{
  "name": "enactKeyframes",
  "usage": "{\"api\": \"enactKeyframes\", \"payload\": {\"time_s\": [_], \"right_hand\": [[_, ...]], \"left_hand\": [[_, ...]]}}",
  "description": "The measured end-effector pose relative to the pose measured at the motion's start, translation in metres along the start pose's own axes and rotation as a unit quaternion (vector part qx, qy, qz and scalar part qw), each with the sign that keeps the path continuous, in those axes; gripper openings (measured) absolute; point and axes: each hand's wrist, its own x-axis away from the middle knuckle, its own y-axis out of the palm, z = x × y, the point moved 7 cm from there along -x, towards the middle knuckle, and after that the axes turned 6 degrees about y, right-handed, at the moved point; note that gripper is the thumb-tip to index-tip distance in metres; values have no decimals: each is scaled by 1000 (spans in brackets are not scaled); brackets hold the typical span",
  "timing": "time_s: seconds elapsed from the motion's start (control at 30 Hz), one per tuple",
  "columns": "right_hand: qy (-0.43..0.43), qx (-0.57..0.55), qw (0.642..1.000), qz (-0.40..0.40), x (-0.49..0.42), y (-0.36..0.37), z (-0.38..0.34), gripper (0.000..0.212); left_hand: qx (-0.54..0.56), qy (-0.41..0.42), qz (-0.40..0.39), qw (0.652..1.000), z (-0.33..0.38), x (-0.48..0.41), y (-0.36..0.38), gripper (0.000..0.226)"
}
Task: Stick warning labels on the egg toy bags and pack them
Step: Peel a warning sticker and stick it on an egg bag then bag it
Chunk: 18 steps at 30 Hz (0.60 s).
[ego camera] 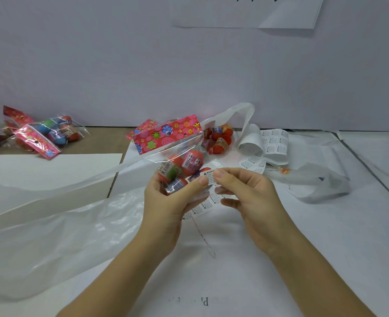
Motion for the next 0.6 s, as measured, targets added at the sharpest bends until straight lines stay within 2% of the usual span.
{"api": "enactKeyframes", "payload": {"time_s": [0.47, 0.6], "right_hand": [[1, -7, 1000, 15, 2, -1, -2, 10], [-22, 17, 998, 64, 3, -8, -6, 16]], "left_hand": [[-20, 13, 25, 999, 3, 0, -3, 83], [-38, 37, 9, 999, 5, 1, -2, 68]]}}
